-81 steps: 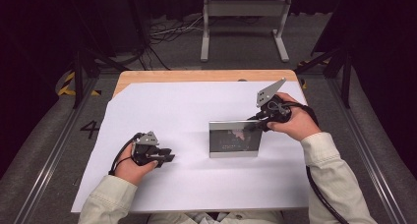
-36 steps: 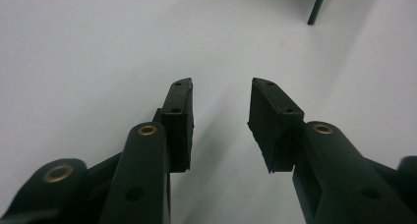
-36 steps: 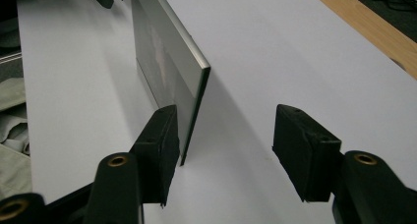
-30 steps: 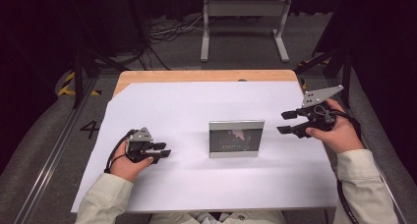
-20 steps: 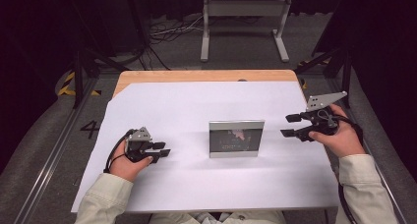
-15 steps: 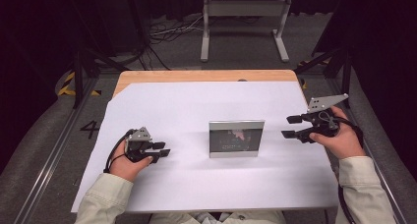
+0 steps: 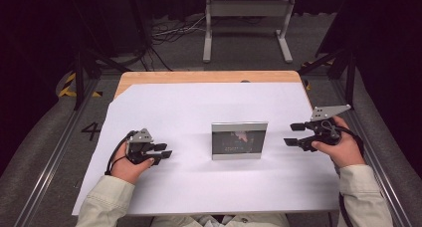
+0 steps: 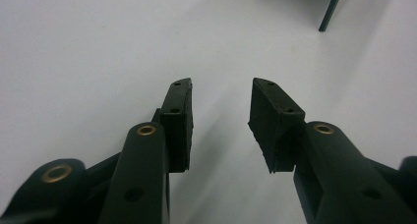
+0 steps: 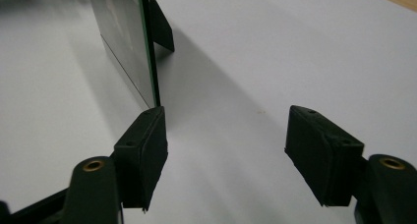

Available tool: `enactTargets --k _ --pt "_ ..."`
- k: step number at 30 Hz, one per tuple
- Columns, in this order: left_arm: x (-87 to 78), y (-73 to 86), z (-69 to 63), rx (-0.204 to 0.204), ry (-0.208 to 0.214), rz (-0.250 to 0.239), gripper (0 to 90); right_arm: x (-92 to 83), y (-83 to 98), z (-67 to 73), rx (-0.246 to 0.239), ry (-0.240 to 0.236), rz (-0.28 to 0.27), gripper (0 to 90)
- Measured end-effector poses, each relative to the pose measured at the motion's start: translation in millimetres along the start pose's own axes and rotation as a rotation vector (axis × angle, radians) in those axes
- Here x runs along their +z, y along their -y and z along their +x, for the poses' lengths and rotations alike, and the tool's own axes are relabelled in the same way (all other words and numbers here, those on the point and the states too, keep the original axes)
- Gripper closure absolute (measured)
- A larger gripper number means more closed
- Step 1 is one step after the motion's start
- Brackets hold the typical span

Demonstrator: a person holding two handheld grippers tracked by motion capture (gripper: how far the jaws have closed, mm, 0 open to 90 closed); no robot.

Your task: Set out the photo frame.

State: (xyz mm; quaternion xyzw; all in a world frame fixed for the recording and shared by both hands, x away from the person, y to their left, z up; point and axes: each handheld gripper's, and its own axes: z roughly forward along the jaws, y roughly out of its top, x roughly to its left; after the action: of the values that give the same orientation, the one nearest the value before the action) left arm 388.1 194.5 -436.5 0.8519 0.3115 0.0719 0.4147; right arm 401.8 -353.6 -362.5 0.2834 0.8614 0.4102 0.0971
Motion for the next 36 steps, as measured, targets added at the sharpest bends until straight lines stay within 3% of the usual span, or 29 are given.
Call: enactTargets --k 12,15,21,36 --pt "0.7 0.6 0.8 -0.004 -0.011 -0.011 61.6 15.3 17.8 -3.5 0.044 0.013 0.025 30.2" --pt "0.6 1.1 2.0 -0.001 -0.015 -0.014 61.0 23.2 23.5 -2.3 0.039 0.029 0.072 29.0" --pt "0.7 1.1 2.8 -0.005 -0.015 -0.021 60.1 31.9 30.0 -1.9 0.048 0.026 0.099 28.9" --pt "2.7 2.1 3.8 -0.011 -0.022 -0.023 55.2 43.6 44.7 2.7 0.053 0.040 0.107 24.4"
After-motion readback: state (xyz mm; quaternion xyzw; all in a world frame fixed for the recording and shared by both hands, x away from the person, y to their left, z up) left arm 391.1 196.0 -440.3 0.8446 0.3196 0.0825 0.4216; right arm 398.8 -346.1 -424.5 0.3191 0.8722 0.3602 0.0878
